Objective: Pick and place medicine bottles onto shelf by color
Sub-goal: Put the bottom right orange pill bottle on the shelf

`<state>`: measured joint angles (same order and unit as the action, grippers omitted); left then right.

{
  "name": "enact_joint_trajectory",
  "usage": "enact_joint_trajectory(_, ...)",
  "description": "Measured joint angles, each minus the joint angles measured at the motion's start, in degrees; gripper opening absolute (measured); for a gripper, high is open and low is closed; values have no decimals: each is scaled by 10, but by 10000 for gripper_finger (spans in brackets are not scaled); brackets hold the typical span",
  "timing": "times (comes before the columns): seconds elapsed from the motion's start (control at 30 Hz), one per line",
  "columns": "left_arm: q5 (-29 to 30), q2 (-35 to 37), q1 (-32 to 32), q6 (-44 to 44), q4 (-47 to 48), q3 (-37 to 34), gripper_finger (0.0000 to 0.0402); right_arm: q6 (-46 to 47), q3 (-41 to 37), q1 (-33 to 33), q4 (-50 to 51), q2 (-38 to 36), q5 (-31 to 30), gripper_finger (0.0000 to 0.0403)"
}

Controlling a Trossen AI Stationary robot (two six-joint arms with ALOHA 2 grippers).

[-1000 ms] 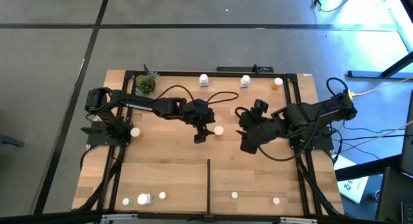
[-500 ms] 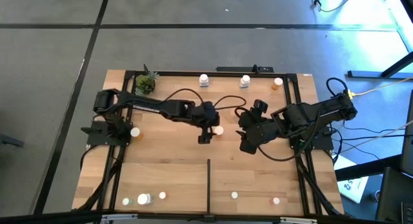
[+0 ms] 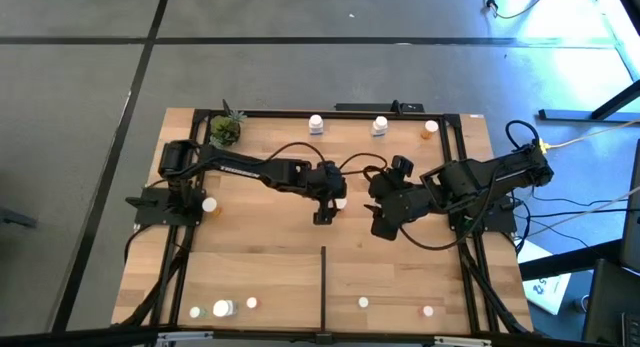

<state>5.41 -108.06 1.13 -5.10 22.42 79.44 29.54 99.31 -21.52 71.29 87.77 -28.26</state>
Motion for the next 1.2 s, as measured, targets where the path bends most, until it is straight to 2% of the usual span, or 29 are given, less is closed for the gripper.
enact_joint_trajectory(0.37,4,-50,9,0,-20,-3,340,0,0,0,-11,0,0,264)
enact_joint_trajectory(1.2,12,-57,1,19,-36,-2,332,0,0,0,-12,0,0,264)
